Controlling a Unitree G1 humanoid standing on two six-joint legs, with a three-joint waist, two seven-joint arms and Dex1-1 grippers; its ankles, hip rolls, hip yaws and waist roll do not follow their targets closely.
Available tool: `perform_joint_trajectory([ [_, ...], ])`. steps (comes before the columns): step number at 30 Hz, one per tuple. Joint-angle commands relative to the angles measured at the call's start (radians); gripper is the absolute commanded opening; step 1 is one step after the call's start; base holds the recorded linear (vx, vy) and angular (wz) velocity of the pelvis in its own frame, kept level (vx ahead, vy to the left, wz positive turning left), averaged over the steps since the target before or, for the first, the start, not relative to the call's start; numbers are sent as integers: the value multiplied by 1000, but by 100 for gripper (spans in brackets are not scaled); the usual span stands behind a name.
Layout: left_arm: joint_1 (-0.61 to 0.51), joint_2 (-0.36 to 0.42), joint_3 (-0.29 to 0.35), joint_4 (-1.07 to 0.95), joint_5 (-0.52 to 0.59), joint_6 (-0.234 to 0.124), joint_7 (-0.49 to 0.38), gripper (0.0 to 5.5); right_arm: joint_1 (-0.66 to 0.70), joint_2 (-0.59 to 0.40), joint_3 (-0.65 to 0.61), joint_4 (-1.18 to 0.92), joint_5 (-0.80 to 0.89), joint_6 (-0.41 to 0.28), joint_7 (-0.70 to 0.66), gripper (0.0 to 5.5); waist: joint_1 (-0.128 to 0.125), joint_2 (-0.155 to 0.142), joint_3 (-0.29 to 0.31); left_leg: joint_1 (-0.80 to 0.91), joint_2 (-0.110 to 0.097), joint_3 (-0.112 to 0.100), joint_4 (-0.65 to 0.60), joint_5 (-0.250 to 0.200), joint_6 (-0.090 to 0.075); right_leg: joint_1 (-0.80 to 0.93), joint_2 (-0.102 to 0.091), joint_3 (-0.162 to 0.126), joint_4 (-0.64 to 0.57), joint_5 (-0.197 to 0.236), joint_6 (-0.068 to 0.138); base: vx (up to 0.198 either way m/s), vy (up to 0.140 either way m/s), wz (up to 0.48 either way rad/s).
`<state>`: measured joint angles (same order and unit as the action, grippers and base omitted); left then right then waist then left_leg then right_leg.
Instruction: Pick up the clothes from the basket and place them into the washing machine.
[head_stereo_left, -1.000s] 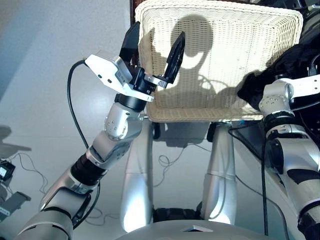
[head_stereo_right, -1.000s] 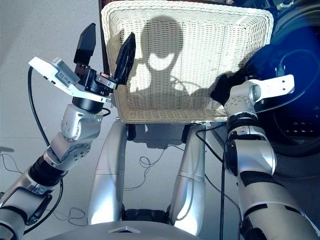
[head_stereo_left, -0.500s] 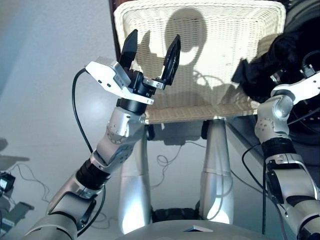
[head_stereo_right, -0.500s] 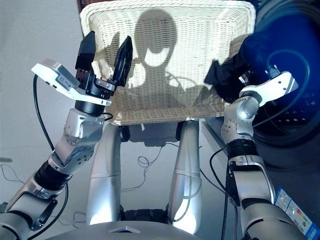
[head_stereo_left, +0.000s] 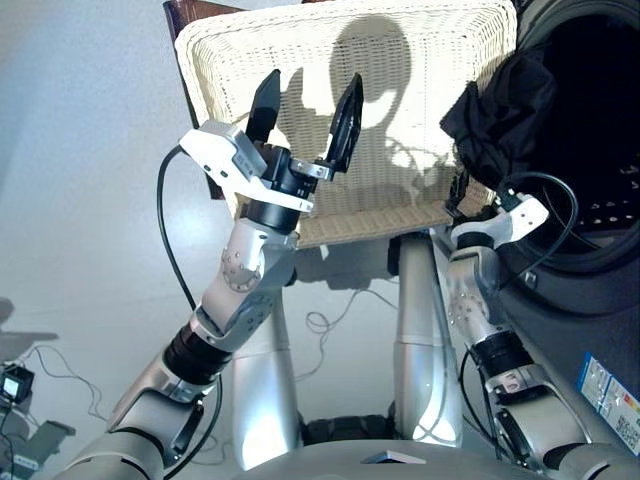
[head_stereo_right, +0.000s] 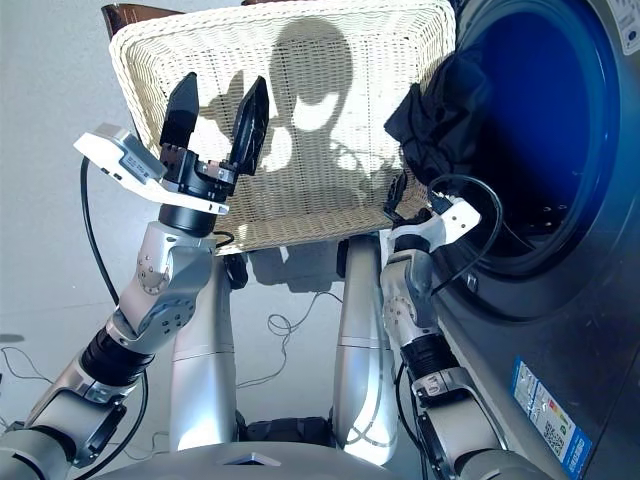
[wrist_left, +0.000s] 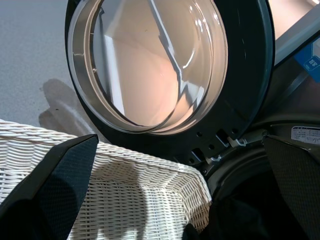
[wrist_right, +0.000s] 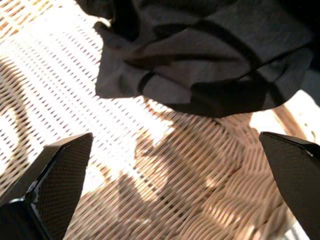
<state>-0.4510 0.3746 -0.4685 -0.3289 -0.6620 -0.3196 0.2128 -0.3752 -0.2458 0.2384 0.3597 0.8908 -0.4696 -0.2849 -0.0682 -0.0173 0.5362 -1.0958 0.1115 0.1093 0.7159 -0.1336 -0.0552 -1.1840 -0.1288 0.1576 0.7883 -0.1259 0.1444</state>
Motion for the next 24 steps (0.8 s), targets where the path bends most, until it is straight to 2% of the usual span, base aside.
perform_joint_trajectory([
  [1, 2, 14, 6, -75, 52, -36, -10, 550, 19, 27, -3, -52, 2, -53, -5, 550, 19, -1, -16, 15, 7, -27, -13, 14, -17, 49, 11, -91, -66, 40, -37, 0, 0, 0],
  [5, 2, 13, 7, -77, 61, -38, -9, 550, 13, 34, -34, -31, -18, -66, -40, 550, 19, 3, -16, 20, 7, -26, -18, 13, -16, 53, 10, -90, -69, 39, -36, 0, 0, 0],
  [8, -1, 13, 9, -78, 64, -40, -12, 550, 5, 25, -39, 6, -58, -48, -58, 550, 20, 3, -16, 22, 8, -24, -20, 13, -16, 53, 9, -90, -68, 39, -37, 0, 0, 0],
  [11, -5, 16, 12, -77, 72, -44, -15, 550, -7, -13, -27, 33, -201, -5, -106, 550, 22, 1, -16, 24, 9, -26, -23, 15, -17, 56, 9, -92, -68, 38, -37, 0, 0, 0],
  [14, -13, 17, 13, -78, 78, -50, -11, 550, -54, -56, -28, 92, -357, 41, -186, 550, 28, 6, -16, 23, 8, -29, -22, 15, -17, 59, 9, -93, -67, 38, -37, 0, 0, 0],
  [17, -18, 15, 12, -79, 79, -53, -7, 550, -109, -86, -43, 136, -424, 68, -235, 550, 34, 11, -16, 24, 7, -32, -23, 15, -17, 60, 8, -94, -69, 38, -37, 0, 0, 0],
  [24, -29, 6, 8, -85, 70, -57, -5, 550, -216, -140, -91, 184, -487, 80, -314, 550, 47, 18, -16, 26, 5, -35, -19, 13, -16, 60, 7, -99, -60, 33, -39, 0, 0, 0],
])
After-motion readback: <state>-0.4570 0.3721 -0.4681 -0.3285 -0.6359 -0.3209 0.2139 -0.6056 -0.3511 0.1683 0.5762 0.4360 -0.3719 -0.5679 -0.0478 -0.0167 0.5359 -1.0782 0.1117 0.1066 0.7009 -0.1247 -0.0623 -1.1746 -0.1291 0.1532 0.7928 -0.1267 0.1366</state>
